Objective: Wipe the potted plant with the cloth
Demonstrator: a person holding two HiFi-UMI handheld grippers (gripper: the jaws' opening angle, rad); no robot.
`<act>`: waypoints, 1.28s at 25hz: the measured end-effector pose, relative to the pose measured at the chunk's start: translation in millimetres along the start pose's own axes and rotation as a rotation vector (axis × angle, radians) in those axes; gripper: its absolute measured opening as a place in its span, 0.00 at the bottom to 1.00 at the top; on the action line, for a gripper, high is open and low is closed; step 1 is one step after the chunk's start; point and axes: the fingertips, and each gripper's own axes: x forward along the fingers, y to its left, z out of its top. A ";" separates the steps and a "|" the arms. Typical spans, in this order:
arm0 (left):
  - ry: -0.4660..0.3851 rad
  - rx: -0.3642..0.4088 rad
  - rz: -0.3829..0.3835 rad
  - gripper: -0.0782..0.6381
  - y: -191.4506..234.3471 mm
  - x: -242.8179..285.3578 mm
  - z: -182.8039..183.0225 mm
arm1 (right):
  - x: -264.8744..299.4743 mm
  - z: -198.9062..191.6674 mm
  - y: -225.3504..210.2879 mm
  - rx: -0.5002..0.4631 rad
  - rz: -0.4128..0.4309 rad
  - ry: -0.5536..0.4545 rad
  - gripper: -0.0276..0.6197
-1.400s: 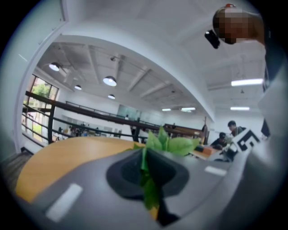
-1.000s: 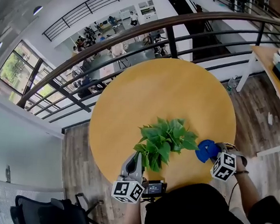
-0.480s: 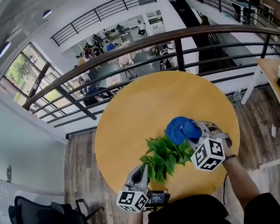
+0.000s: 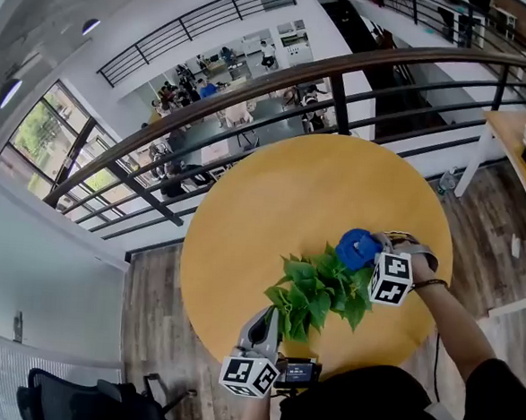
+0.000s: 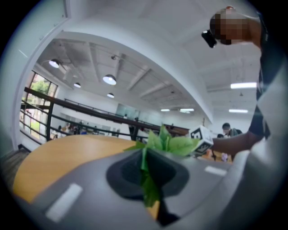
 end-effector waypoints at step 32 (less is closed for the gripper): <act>-0.008 -0.010 0.016 0.11 -0.6 5.3 -0.5 | -100.9 -98.1 -13.9 0.276 -0.310 0.032 0.30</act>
